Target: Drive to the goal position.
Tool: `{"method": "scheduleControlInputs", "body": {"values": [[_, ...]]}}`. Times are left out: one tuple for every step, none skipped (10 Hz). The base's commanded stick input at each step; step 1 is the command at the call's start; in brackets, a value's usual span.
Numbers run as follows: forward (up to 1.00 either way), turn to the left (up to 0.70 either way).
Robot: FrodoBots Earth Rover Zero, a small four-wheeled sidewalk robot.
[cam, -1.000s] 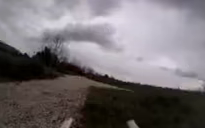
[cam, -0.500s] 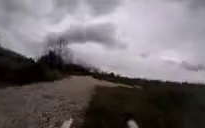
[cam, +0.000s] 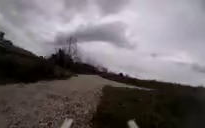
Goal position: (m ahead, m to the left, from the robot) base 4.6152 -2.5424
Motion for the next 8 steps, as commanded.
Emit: {"method": "scheduleControlInputs", "body": {"values": [[0.43,0.00],[0.57,0.00],[0.70,0.00],[0.70,0.00],[0.70,0.00],[0.70,0.00],[0.70,0.00],[0.70,0.00]]}}
